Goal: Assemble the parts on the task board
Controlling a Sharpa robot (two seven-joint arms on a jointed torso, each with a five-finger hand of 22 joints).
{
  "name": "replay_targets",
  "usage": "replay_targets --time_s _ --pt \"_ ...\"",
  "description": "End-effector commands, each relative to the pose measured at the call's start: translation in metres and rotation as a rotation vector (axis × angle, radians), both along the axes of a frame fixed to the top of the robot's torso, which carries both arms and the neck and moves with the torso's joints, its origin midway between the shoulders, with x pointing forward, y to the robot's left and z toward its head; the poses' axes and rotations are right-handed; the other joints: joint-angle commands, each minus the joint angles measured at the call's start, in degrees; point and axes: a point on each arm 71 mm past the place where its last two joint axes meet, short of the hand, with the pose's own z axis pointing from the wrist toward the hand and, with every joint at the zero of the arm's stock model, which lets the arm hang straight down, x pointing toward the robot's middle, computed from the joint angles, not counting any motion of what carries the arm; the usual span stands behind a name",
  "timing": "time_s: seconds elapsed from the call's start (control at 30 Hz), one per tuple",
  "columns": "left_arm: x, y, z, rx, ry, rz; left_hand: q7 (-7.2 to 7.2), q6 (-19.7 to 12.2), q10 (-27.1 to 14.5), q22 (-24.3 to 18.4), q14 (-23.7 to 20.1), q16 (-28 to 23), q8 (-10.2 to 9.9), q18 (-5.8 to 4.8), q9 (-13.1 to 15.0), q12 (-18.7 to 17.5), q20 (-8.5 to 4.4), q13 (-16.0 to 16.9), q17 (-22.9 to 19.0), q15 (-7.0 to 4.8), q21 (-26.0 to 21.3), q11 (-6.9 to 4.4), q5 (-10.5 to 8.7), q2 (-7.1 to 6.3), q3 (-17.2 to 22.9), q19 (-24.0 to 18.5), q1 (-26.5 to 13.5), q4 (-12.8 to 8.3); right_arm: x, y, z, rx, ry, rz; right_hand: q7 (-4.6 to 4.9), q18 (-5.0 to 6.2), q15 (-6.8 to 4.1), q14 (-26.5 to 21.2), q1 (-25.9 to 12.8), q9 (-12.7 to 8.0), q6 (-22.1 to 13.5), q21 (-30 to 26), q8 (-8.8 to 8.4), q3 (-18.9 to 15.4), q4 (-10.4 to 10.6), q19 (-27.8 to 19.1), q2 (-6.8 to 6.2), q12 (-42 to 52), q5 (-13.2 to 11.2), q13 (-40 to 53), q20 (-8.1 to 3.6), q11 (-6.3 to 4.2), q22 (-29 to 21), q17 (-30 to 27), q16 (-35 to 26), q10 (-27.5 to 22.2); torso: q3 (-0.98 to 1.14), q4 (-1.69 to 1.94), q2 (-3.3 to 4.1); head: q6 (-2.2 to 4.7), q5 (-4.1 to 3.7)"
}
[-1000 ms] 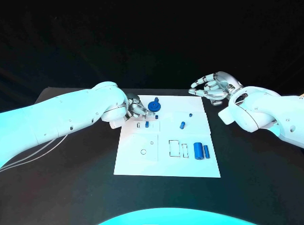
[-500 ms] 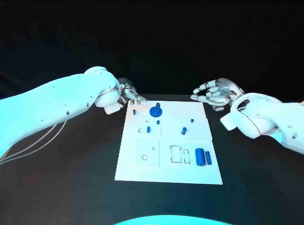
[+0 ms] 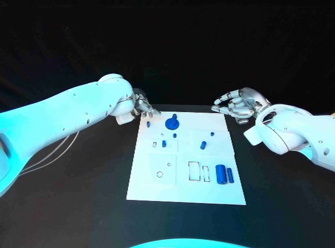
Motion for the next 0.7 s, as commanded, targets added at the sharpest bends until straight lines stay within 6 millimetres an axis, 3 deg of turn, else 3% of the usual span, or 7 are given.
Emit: replay_targets --time_s 0.03,0.27,0.7 --pt "0.003 0.004 -0.002 0.015 -0.002 0.011 0.31 1.3 -0.2 -0.1 3.6 -0.5 -0.3 0.7 -0.4 -0.1 0.34 -0.2 8.0 -0.18 -0.7 -0.13 0.94 0.26 -1.9 0.4 0.0 0.4 0.0 0.0 0.0 0.001 -0.007 0.002 -0.04 1.01 -0.23 3.1 -2.0 0.7 -0.5 -1.4 1.02 0.3 0.6 -1.0 0.25 -1.1 0.8 -0.7 -0.02 -0.18 6.1 5.9 -0.7 -1.2 -0.02 0.1 -0.05 -0.01 0.07" --pt "0.009 0.013 -0.003 0.013 -0.035 0.046 0.28 1.3 -0.5 -0.2 3.6 -0.5 -0.3 0.73 -0.5 -0.3 0.29 -0.6 8.0 -0.21 -0.8 -0.16 0.88 -0.01 -2.3 0.3 -0.1 0.3 0.0 0.0 0.001 0.003 -0.011 0.001 -0.02 1.32 -0.24 2.8 -2.0 0.7 -0.6 -2.9 1.1 0.3 0.5 -1.7 0.25 -1.9 0.9 -1.5 -0.03 -0.17 5.4 4.9 -1.3 -2.0 -0.05 0.03 -0.06 -0.01 0.51" --pt "0.01 0.017 -0.011 0.045 0.013 0.037 0.22 1.3 -0.4 0.2 3.7 -0.3 -0.2 0.64 -0.7 -0.1 0.23 -0.4 8.2 -0.26 -0.6 -0.2 0.75 -0.52 -3.1 0.5 -0.4 0.4 0.0 0.001 0.001 0.004 -0.013 0.002 -0.02 1.38 -0.24 2.7 -2.0 0.7 -0.7 -3.2 1.16 0.3 0.5 -1.8 0.26 -2.1 0.9 -1.7 -0.03 -0.17 5.2 4.7 -1.5 -2.1 -0.05 0.02 0.05 -0.06 0.49"
